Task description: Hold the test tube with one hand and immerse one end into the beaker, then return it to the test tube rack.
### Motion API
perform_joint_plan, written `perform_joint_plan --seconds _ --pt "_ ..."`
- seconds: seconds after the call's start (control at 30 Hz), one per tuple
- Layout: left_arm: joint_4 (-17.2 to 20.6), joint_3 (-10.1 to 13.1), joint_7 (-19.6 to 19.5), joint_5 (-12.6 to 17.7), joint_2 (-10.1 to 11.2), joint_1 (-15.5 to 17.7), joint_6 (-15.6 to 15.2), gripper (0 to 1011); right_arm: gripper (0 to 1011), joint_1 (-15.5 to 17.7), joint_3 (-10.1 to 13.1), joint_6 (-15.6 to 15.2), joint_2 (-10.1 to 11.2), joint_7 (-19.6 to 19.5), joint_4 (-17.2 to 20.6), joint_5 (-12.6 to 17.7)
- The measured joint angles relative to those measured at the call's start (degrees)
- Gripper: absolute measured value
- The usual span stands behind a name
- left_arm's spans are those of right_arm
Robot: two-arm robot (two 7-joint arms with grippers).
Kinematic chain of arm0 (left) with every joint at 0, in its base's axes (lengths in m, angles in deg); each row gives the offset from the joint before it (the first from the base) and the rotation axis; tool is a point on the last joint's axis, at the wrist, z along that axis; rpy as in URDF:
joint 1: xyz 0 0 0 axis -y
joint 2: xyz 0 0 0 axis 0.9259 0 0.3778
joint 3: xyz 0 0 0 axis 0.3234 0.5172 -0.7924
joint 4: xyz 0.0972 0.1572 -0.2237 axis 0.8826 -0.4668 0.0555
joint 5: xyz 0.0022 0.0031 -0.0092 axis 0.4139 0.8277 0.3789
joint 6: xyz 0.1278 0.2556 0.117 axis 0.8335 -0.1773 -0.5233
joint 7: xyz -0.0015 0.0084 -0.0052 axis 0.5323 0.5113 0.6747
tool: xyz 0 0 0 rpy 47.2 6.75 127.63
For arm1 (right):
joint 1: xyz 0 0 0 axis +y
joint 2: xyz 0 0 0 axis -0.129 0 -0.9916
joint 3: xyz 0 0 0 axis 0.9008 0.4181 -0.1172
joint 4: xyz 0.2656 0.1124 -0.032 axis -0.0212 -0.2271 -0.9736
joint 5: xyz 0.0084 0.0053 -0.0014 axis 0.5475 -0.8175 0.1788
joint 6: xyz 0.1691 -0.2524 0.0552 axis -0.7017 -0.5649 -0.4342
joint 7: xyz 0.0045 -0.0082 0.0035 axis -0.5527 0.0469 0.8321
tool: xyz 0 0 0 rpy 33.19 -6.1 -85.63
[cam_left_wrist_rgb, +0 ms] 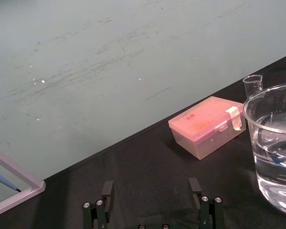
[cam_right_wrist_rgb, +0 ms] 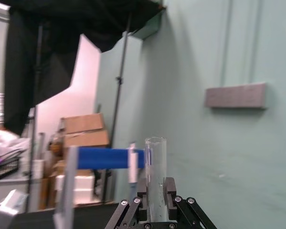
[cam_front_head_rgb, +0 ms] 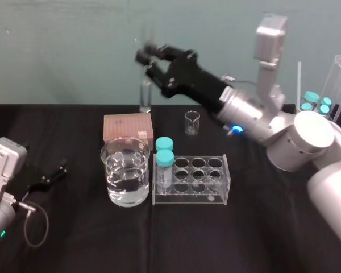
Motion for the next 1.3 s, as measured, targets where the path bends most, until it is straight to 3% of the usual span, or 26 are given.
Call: perform_joint_plan --seconds 0.23,0.47,0.5,0.8,1.3 --pt "0.00 0.00 0.00 0.00 0.00 0.00 0.00 1000 224 3.37 3.82 0.38 3.63 -5.71 4.49 -1.54" --pt "0.00 0.00 0.00 0.00 0.00 0.00 0.00 1000 224 8.68 6.82 -1.29 6.13 -10.51 7.34 -2.80" --pt "0.00 0.00 0.00 0.00 0.00 0.00 0.00 1000 224 10.76 7.64 -1.91 6.61 -11.85 7.92 -3.12" --pt "0.00 0.00 0.00 0.00 0.00 0.00 0.00 1000 224 16.08 9.83 -1.57 6.37 -13.91 6.84 -3.81" --pt "0.00 0.00 0.00 0.00 0.00 0.00 0.00 1000 224 17.33 11.56 -0.78 4.18 -12.89 3.37 -3.98"
